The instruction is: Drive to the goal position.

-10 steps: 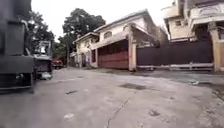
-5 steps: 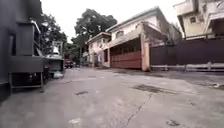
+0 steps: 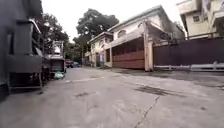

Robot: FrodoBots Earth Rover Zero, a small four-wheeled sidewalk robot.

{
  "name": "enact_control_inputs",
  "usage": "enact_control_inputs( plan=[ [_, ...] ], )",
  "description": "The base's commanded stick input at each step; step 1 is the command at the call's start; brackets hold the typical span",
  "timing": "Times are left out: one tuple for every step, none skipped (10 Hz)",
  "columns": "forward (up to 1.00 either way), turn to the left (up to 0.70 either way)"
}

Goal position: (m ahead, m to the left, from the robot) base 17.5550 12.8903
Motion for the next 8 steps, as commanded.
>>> enact_control_inputs(
  plan=[
    [0.3, -0.02],
    [0.3, 0.0],
    [0.3, 0.0],
    [0.3, 0.0],
    [0.3, 0.0],
    [0.3, 0.0],
    [0.3, 0.0],
    [0.3, 0.0]
  ],
)
